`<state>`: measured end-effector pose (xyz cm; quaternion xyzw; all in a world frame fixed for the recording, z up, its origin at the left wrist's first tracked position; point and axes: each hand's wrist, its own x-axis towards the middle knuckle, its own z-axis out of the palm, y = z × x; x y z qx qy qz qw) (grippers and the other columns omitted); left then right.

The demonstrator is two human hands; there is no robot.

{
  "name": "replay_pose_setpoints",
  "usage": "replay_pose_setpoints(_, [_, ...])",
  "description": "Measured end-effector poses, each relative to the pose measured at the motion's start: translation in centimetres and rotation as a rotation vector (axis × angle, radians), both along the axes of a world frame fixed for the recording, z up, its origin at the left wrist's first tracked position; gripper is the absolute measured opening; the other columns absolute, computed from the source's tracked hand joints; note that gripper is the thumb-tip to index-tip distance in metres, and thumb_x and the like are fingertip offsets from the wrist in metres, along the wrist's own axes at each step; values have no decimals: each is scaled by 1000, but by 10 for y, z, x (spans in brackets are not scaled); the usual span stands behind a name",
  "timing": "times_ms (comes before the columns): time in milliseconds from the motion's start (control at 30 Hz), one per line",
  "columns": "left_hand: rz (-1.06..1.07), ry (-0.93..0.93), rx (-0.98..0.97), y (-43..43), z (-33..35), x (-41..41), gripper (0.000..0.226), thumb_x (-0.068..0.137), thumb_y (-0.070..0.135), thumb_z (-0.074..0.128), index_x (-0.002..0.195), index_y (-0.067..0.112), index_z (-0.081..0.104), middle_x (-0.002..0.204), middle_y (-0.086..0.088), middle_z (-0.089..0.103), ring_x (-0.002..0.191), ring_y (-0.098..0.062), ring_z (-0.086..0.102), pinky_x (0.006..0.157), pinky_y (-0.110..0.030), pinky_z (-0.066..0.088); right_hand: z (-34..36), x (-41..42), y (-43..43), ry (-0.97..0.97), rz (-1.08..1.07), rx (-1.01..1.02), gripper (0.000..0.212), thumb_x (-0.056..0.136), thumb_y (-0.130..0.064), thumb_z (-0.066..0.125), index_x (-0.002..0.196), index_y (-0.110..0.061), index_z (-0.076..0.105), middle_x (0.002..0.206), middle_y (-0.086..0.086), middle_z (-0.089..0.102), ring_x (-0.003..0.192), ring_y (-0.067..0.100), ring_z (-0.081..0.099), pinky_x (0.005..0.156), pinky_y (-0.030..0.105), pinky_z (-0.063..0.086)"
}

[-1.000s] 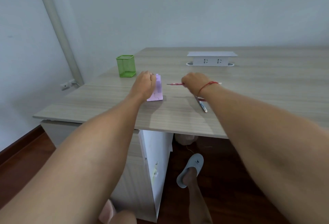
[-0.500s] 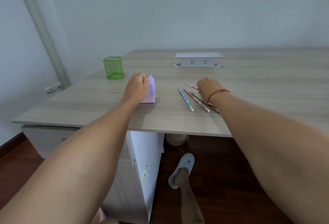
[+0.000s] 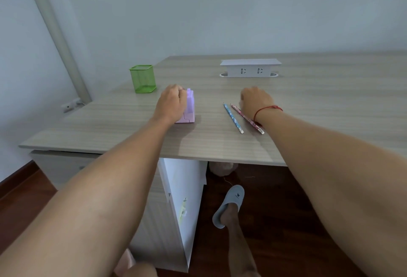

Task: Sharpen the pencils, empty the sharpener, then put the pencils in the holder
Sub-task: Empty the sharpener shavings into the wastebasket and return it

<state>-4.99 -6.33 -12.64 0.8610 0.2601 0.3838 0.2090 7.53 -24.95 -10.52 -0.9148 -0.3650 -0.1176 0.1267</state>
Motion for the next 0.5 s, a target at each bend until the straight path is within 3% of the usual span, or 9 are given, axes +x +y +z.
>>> replay_pose_setpoints(100, [-11,1,-14,-1,1,-1,29,97,13,36,97,-4,59,111,-20,62,105,-33,54,88,-35,40,4,-14,26,211,205,104,33,91,-24,58,121,-9,59,125,10,62,117,27,57,98,33,44])
replay_pose_setpoints(267, [-55,18,-30,0,6,-4,30,97,11,36,93,-3,62,107,-20,65,101,-31,57,82,-32,40,5,-44,51,518,324,32,85,77,-31,78,146,-10,33,142,2,49,129,22,49,103,30,39])
replay_pose_setpoints(367, [-56,48,-26,0,7,-3,29,97,11,36,77,3,55,95,-24,63,92,-35,56,72,-31,34,-3,-53,63,540,333,44,69,75,-29,78,134,-10,46,133,2,56,120,24,56,101,34,45])
replay_pose_setpoints(433, [-42,45,-22,-2,7,-3,31,98,14,36,76,2,54,92,-26,62,89,-35,55,71,-33,34,-8,-57,73,537,349,93,44,76,-27,76,112,-11,57,112,3,62,101,24,59,89,31,48])
replay_pose_setpoints(500, [-33,22,14,-5,7,-8,33,98,17,36,78,1,56,90,-24,63,87,-35,55,72,-36,39,-11,-59,78,510,339,127,26,79,-27,71,91,-12,53,92,4,56,83,24,51,73,27,41])
